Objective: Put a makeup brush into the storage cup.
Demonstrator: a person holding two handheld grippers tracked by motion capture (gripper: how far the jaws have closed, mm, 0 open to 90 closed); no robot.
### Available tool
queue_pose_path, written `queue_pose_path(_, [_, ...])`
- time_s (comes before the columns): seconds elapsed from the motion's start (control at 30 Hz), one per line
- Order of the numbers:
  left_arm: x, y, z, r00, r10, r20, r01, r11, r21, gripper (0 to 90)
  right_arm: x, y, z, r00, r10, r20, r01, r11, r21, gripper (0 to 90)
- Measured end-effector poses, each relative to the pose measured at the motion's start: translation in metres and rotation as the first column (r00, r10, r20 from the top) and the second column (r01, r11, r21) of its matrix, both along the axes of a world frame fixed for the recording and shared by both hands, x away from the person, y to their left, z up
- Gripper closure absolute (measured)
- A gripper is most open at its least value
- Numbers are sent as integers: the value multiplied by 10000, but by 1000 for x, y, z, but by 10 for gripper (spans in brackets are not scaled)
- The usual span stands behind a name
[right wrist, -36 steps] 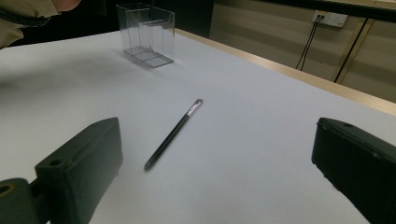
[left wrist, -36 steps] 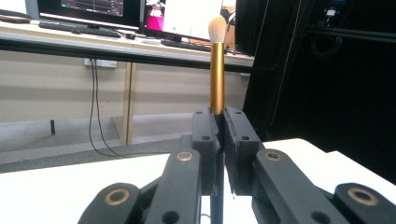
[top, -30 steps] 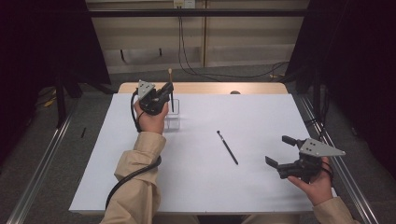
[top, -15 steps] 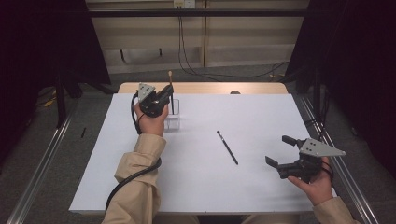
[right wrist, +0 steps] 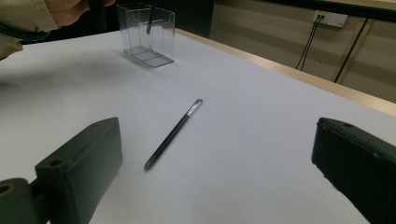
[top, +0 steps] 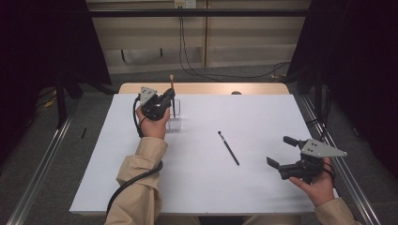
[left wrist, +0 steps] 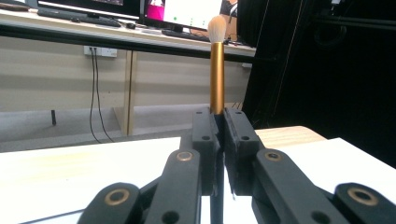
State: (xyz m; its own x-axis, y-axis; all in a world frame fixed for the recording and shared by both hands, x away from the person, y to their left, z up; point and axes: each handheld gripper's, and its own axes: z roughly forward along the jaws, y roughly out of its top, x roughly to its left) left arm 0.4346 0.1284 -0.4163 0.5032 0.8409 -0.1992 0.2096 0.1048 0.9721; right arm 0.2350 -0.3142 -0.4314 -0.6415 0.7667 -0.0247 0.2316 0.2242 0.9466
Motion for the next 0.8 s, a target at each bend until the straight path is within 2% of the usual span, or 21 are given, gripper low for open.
queue_pose_path(0.43, [-2, 3, -6, 10000, 15, -75, -14, 9999, 124, 840, 0, 0, 0, 10000, 28, -8, -28, 10000, -23, 15])
queue_pose_path(0.8, [-3, 2, -7, 9998, -7, -204, 8, 10000, 12, 839, 0, 1, 0, 10000, 41, 4, -41, 10000, -20, 16])
